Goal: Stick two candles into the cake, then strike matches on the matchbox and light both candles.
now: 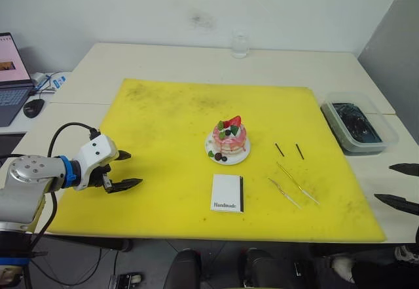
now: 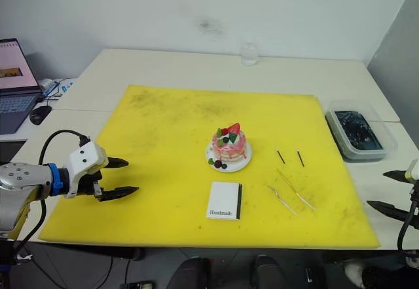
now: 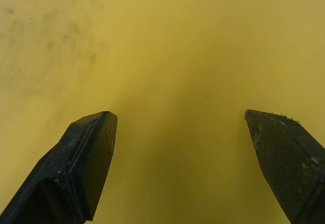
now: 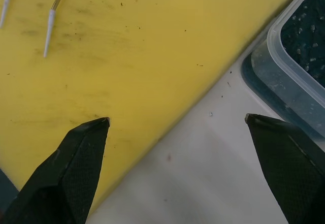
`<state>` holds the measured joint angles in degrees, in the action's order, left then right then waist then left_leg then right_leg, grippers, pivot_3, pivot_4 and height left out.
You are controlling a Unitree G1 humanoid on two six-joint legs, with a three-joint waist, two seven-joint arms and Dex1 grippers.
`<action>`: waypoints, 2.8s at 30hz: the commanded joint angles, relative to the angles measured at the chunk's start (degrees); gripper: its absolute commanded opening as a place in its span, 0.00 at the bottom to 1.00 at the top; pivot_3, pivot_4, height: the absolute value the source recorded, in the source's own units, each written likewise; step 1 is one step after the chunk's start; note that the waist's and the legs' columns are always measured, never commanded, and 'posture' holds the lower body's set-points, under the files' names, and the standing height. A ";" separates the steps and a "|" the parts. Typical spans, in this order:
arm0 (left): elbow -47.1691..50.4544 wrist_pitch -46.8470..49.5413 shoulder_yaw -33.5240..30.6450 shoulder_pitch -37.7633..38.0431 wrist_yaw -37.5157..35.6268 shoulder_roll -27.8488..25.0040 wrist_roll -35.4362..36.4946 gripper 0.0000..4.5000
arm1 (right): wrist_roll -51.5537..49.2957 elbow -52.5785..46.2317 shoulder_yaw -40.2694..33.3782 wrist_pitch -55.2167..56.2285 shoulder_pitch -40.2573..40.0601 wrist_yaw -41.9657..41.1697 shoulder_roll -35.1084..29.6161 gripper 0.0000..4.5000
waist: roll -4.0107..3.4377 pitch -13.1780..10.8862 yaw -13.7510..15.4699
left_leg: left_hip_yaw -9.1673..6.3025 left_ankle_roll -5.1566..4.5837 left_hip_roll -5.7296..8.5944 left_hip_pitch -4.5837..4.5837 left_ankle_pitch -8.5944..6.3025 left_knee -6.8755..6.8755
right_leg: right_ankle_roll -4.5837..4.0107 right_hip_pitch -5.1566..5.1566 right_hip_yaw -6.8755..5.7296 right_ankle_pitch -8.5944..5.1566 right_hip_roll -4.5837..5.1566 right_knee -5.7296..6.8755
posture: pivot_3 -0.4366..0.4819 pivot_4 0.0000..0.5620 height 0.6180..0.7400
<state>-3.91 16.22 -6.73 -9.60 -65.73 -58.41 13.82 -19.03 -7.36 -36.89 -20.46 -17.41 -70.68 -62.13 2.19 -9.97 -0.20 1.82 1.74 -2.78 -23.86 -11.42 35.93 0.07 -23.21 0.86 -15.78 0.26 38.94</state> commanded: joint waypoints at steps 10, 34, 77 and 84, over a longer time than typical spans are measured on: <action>0.61 -0.84 -0.62 -0.27 -1.03 -0.18 0.41 1.00 | -0.74 -1.83 0.03 -0.09 1.92 0.77 -0.29 1.00 | 0.00 0.00 -0.02 | 0.01 0.00 0.01 0.00 0.00 0.02 | 0.02 0.00 0.02 0.01 0.00 0.02 | 0.48 0.27 1.00; 13.42 -0.60 -3.79 6.88 -1.60 2.12 10.10 1.00 | -3.55 -12.41 -5.09 -7.67 -1.20 2.32 2.18 1.00 | -0.02 0.00 -0.01 | 0.00 0.00 -0.01 -0.03 0.00 0.03 | 0.03 0.00 0.02 0.02 0.01 0.03 | 0.48 0.27 1.00; 42.53 13.43 14.99 1.42 7.52 14.93 21.23 1.00 | -4.46 -29.52 28.76 -35.83 12.77 28.92 4.06 0.65 | -0.04 0.06 0.02 | -0.07 -0.01 0.08 -0.01 0.02 0.18 | 0.17 0.08 0.06 0.11 -0.33 0.05 | 0.48 0.27 1.00; 43.43 14.89 14.44 1.87 8.40 14.52 22.24 1.00 | -5.44 -30.46 28.86 -36.98 12.06 28.36 4.06 0.08 | -0.04 0.07 0.03 | -0.07 -0.01 0.08 -0.01 0.02 0.19 | 0.18 0.08 0.08 0.12 -0.32 0.05 | 0.48 0.27 1.00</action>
<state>37.51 30.90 8.51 -7.65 -57.88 -43.54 35.23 -24.01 -36.48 -7.64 -57.04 -5.45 -42.33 -57.79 2.16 -9.90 -0.17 1.75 1.72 -2.70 -23.87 -11.40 36.12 0.26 -23.13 0.94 -15.66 -0.06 38.99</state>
